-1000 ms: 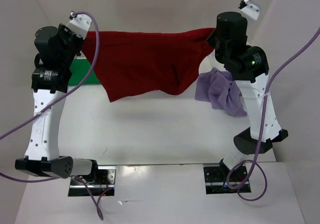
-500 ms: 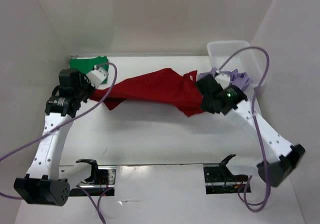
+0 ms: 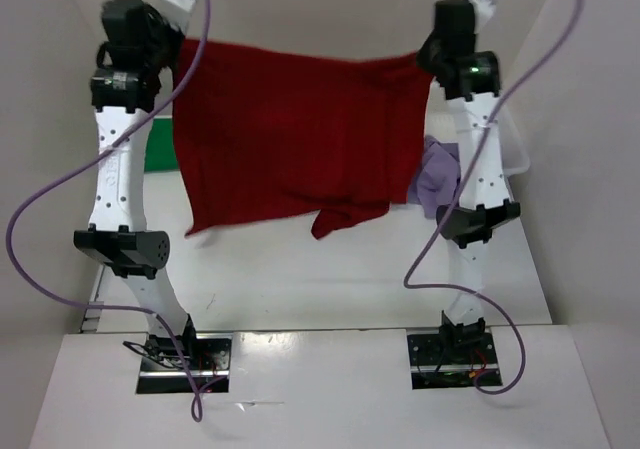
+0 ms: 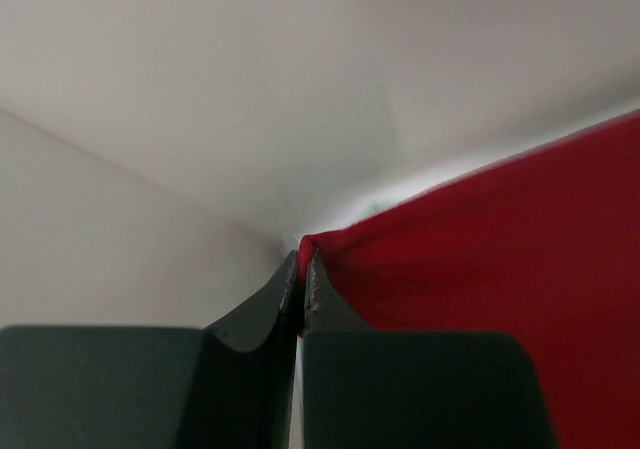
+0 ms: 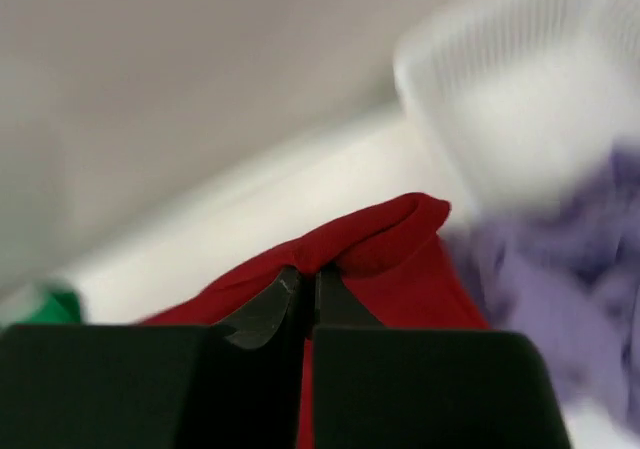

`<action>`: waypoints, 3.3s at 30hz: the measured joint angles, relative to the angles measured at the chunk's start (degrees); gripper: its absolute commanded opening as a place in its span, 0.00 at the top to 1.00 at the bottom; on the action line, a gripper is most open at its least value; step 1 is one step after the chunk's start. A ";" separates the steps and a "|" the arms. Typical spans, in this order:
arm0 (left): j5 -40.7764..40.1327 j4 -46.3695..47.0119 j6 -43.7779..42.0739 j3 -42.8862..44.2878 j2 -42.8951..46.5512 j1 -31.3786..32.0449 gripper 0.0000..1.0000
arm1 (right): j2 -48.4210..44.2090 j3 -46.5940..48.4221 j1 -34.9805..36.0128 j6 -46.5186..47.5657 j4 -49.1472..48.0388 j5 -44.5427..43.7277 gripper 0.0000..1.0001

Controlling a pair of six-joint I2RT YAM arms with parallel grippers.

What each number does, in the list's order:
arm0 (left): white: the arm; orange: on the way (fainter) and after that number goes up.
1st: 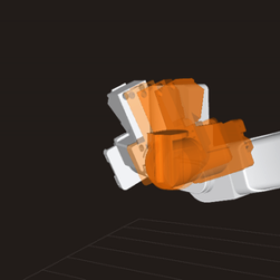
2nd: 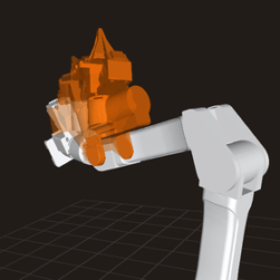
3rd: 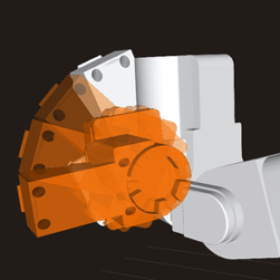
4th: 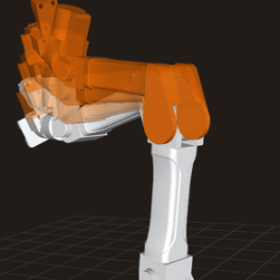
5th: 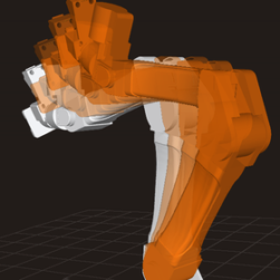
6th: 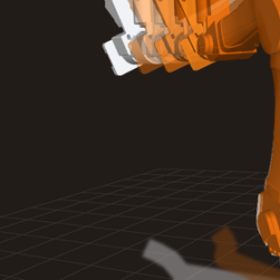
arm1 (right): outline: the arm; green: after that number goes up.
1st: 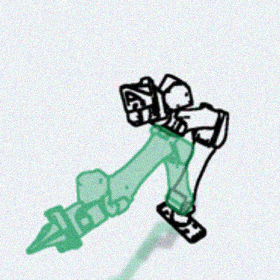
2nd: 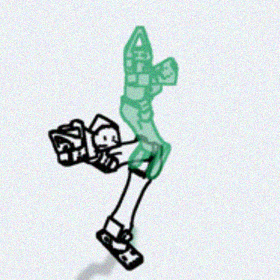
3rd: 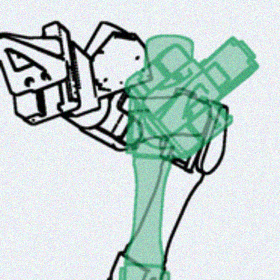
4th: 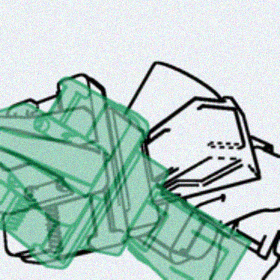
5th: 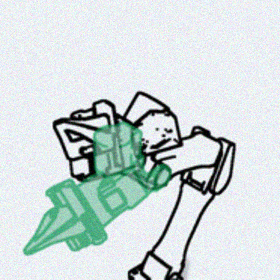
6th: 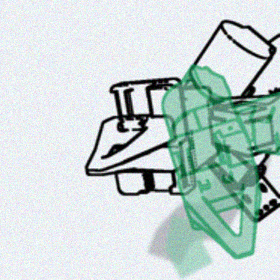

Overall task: Fold and stack the t-shirts
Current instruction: Flatten out the tshirt, then grap the side of the flattened tshirt closest away from the robot with both arms, then fold the flattened tshirt in 1/3 of the way

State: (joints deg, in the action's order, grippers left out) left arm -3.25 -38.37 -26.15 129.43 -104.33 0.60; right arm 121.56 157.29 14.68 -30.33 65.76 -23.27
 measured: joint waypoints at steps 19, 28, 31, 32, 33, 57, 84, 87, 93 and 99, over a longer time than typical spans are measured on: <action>7.26 6.54 -5.14 -25.35 17.27 -0.07 1.00 | -31.69 -24.65 7.06 2.05 -5.33 -5.99 1.00; 5.60 4.15 -17.33 -67.63 38.16 0.68 1.00 | -52.26 -87.65 10.71 -9.62 -7.17 5.79 1.00; 5.51 0.81 -19.65 -73.09 43.12 0.68 1.00 | -60.50 -91.82 11.28 -13.33 -6.19 9.40 1.00; 5.40 -0.33 -20.28 -74.25 43.87 0.68 1.00 | -62.69 -92.61 11.82 -14.47 -6.10 10.32 1.00; 5.22 -1.11 -20.65 -75.60 44.65 0.68 1.00 | -64.76 -93.66 12.63 -15.67 -6.08 11.45 1.00; 0.09 -18.53 -23.47 -82.90 59.39 0.68 1.00 | -59.43 -96.41 24.09 -21.35 3.06 24.35 1.00; -7.45 -14.51 -32.15 -94.20 61.88 0.68 1.00 | -54.82 -107.89 39.74 -30.34 -2.32 28.89 1.00; -7.41 -14.49 -32.22 -94.20 62.25 0.68 1.00 | -54.77 -107.86 39.76 -30.34 -2.01 28.20 1.00; -6.62 -12.02 -29.38 -93.57 60.02 0.55 1.00 | -53.72 -102.55 36.63 -28.65 -0.37 22.97 1.00; -4.13 -5.55 -23.12 -87.95 47.76 0.26 1.00 | -41.94 -89.61 24.59 -18.64 -4.76 14.67 1.00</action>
State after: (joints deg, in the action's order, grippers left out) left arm -7.38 -43.92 -49.28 41.47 -56.58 0.86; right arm 79.61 67.68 39.27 -48.97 60.99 -8.60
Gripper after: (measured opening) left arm 0.016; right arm 0.015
